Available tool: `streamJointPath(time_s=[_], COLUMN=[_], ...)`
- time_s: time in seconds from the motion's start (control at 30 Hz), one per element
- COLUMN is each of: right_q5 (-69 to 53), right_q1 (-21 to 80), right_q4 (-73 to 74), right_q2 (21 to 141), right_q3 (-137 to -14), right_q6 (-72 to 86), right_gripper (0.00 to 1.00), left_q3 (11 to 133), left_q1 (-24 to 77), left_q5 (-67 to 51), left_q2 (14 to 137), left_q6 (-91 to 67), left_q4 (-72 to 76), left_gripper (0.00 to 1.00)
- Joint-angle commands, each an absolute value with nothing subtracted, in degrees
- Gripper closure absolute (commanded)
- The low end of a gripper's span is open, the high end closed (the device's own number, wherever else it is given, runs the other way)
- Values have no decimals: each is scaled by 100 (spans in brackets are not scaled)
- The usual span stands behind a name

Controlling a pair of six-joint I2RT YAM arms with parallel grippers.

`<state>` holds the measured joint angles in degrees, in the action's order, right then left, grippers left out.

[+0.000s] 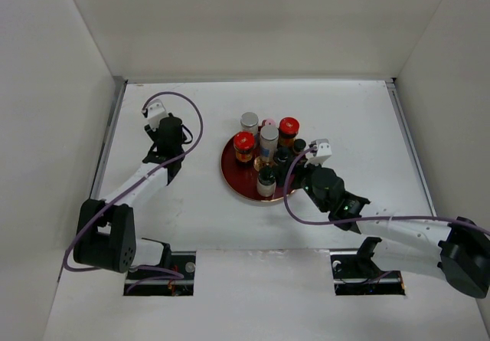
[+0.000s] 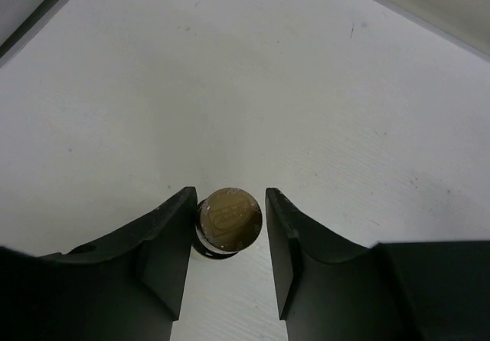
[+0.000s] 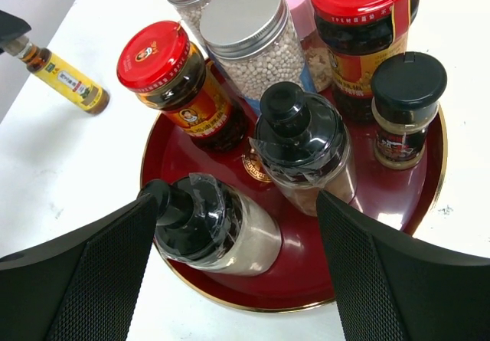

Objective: Organize the condiment bottles

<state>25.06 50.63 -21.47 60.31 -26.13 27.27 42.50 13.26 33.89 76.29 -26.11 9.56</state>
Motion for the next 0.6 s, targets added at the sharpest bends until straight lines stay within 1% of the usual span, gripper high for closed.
streamJointPath(time_s=[0.0, 0.23, 0.57], right_q5=[2531, 2531, 2566], right_q1=[5076, 5076, 5067], right_q4=[-2461, -2461, -2461], right_q2=[6038, 6012, 5941], right_q3=[-2769, -2751, -2716], right_q6=[2742, 2742, 2760], right_gripper=[12, 12, 12], left_q3=[4333, 4298, 4474], left_q1=[1331, 1673, 3316], left_q5=[3419, 3480, 3884], left_q2=[7559, 7094, 6083], left_q6=[-2549, -2523, -2189], left_q4=[1266, 1126, 422], left_gripper=[68, 74, 75])
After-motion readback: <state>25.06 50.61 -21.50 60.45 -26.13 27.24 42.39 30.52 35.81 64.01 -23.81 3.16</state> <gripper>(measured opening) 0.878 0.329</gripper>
